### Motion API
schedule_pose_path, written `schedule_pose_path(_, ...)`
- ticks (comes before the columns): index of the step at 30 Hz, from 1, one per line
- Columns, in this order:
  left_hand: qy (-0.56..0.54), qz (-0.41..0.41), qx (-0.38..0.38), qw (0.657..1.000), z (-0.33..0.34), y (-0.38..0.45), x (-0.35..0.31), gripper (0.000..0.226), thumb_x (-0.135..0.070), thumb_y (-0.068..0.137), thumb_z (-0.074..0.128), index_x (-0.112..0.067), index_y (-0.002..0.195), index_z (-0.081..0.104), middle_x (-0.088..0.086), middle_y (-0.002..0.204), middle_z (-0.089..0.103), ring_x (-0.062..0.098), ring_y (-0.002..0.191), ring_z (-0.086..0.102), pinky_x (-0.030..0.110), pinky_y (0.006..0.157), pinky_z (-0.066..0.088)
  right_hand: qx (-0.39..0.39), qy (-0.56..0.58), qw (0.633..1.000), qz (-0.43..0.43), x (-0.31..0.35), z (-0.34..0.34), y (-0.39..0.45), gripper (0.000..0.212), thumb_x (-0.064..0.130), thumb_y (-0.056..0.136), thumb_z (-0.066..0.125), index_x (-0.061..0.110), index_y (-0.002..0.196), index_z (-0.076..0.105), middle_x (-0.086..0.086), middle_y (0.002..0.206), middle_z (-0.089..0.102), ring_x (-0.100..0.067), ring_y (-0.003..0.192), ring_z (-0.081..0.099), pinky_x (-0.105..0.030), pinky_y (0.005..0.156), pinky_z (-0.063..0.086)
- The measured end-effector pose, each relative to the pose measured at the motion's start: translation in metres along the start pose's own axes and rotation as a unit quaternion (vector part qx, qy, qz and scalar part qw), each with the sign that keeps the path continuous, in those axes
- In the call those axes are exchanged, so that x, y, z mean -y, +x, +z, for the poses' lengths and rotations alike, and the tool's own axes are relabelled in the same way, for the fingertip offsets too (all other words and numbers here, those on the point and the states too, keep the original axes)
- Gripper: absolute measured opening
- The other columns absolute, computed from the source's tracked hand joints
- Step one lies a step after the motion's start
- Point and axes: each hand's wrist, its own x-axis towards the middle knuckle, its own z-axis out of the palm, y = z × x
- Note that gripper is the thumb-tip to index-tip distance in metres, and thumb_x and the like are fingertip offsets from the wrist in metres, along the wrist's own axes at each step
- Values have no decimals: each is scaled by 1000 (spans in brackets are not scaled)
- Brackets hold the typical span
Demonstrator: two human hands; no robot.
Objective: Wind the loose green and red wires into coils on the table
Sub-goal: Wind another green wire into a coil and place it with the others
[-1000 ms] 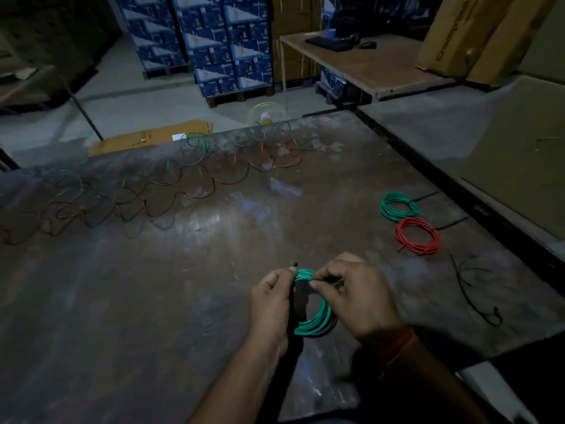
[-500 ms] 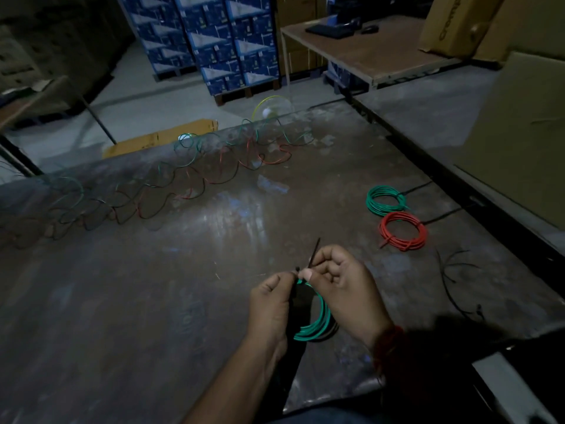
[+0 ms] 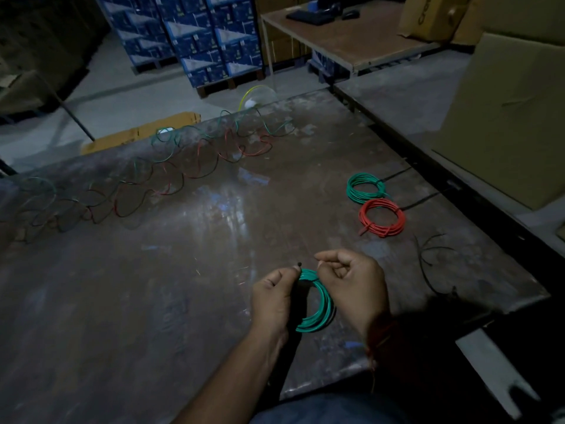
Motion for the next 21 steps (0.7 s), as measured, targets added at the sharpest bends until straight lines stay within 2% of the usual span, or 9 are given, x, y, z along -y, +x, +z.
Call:
schedule_pose_path(5,-1,-1,5,1000,5,2,3,36,-3,86,63,-13,52,60,7,48,44,14,47,35,27,51,23,21,-65,998,-11,-7,-4,-3,23,57,71,56,58,89,69,21,78,74,-1,74,72,-40,75,62)
schedule_pose_path(11,0,-2,11,1000,5,2,5,36,1,86,58,-11,52,51,5,44,37,10,43,30,24,49,19,6,-149,987,-61,-6,-4,-5,33,58,73,53,52,104,63,22,83,72,-2,72,69,-35,67,59)
schedule_pose_path(17,0,3,19,1000,6,2,5,40,2,85,58,-13,49,50,4,44,37,11,43,30,26,50,18,3,-171,983,-62,-6,-5,-3,37,56,71,51,47,101,71,24,80,71,1,71,68,-33,65,59)
schedule_pose_path(21,3,4,19,1000,6,3,6,39,2,85,57,-13,50,48,3,44,36,10,43,29,25,49,18,1,-173,983,-57,-6,-5,-1,37,56,69,51,47,100,70,24,78,71,1,70,68,-32,65,59)
